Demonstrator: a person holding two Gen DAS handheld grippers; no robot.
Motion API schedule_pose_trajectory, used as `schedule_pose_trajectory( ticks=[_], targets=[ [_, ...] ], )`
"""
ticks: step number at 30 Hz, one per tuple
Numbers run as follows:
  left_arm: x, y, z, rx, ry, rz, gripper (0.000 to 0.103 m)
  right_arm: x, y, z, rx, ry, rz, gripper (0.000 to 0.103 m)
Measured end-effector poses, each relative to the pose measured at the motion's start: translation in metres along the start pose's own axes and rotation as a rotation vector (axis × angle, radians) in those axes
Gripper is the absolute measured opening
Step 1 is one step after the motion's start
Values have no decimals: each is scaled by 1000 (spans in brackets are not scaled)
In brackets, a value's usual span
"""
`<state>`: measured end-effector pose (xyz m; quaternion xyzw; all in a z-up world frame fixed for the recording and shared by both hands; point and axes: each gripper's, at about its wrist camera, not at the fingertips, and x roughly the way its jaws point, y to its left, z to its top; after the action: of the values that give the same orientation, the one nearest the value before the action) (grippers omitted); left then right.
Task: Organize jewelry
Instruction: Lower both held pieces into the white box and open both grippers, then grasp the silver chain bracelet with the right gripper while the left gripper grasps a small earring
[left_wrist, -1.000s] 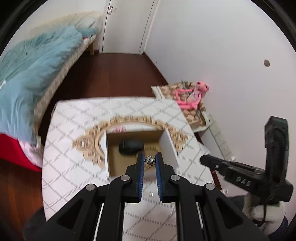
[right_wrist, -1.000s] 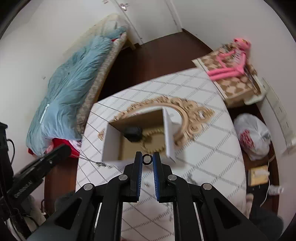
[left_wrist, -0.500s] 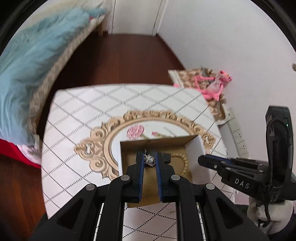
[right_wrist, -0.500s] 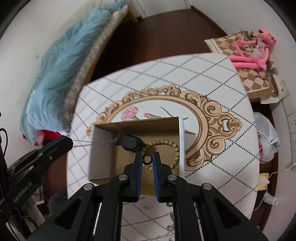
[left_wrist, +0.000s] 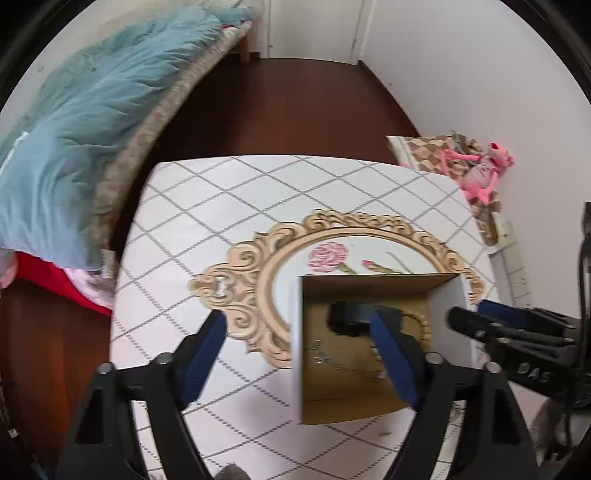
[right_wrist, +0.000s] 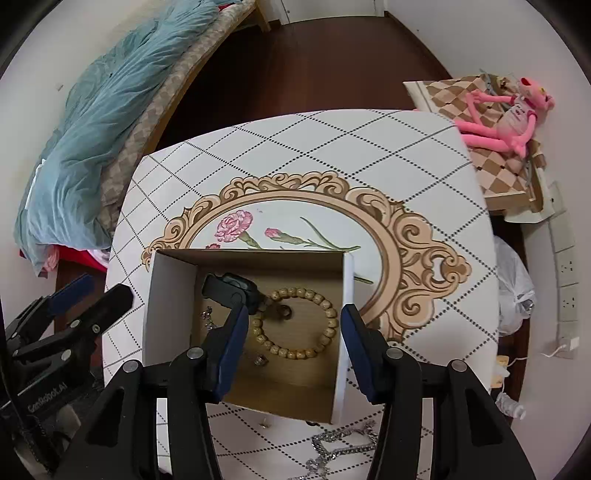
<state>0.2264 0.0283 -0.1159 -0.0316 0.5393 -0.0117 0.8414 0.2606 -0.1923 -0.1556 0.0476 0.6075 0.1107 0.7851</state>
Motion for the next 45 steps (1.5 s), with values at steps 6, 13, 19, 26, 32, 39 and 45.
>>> schedule_pose_trajectory(
  ticks=[6, 13, 19, 26, 32, 39, 45],
  targets=[
    [-4, 10, -19, -5, -48, 111, 102, -6, 0, -16, -23, -32, -115, 93],
    [2, 9, -39, 1, -26, 141, 102, 5, 2, -47, -34, -22, -191, 101],
    [-11, 2, -50, 22, -48, 139, 102, -4, 6, -64, -22, -49, -198, 101],
    [-46, -7, -61, 28, -119, 124, 102, -40, 15, -80, -28, -136, -214, 101],
    [-78, -14, -72, 37, -168, 132, 102, -78, 19, -99, -42, -210, -220, 101],
    [-107, -16, -83, 29, -195, 118, 102, -114, 28, -117, -58, -283, -219, 101],
    [-120, -14, -93, 15, -203, 111, 102, -137, 32, -130, -51, -319, -184, 101]
  ],
)
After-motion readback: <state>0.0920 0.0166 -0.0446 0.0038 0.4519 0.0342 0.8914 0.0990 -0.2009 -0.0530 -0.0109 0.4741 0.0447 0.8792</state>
